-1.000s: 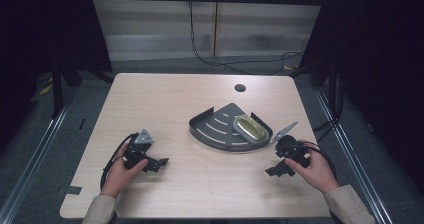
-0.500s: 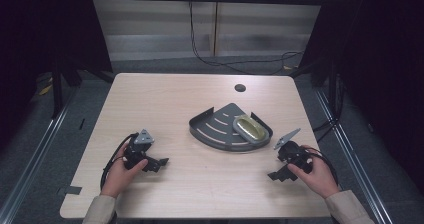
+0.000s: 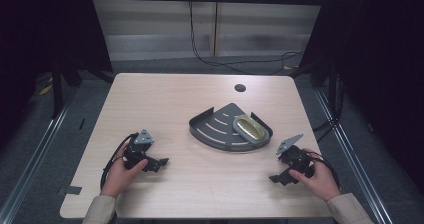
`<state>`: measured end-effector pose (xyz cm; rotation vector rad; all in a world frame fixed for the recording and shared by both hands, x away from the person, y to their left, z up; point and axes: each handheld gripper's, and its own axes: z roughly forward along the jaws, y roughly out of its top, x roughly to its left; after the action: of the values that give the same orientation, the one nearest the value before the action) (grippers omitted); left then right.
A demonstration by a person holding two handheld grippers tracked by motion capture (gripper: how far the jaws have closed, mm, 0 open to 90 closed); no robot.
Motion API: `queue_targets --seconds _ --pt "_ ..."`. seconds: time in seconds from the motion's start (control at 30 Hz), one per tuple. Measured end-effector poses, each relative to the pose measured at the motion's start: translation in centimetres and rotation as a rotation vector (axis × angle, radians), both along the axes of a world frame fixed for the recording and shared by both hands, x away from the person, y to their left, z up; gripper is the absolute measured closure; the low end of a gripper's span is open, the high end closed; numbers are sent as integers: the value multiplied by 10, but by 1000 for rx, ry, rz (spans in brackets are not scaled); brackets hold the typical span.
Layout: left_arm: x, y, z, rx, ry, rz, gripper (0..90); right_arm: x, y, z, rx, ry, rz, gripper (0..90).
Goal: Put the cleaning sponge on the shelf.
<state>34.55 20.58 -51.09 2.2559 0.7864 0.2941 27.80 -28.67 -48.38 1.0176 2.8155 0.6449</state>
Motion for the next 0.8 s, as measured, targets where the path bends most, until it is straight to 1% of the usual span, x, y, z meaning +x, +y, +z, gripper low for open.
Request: queue_targets --seconds 0.03,0.07,0.13,0.2,0.3,0.37,0.4,0.47,0.5,0.57,0.6,0.67,0.73,0.77,0.8 --pt "0 0 0 0 0 0 0 -1 -1 -1 6 -15 6 132" --pt "0 0 0 0 0 0 0 -2 -1 -1 7 -20 4 132" --pt "0 0 0 1 -1 1 0 -6 -3 -4 17 -51 13 127" --pt "0 0 0 0 0 0 0 -6 -4 -4 21 -54 13 126" --pt "0 0 0 0 0 0 0 -9 -6 -5 40 -67 6 122" --pt "0 0 0 0 0 0 0 -10 -8 -7 56 -87 9 122" --pt "0 0 0 0 0 0 0 -11 -8 -7 64 -88 -1 122" --pt "0 0 0 0 0 0 0 -14 -12 -9 95 -112 0 121" --pt "0 0 0 0 0 0 0 -14 -12 -9 95 -112 0 121" --pt "0 0 0 0 0 0 0 -16 -15 -11 111 -130 0 120" --pt "0 0 0 0 -1 2 0 -17 -17 -13 133 -148 5 120" --pt "0 0 0 0 0 0 0 -17 -17 -13 139 -152 2 120" --pt "0 0 0 0 0 0 0 -19 -19 -15 161 -169 -2 117" --pt "0 0 0 0 0 0 0 -20 -21 -16 172 -176 5 116" --pt "0 0 0 0 1 0 0 -20 -21 -17 175 -183 1 116"
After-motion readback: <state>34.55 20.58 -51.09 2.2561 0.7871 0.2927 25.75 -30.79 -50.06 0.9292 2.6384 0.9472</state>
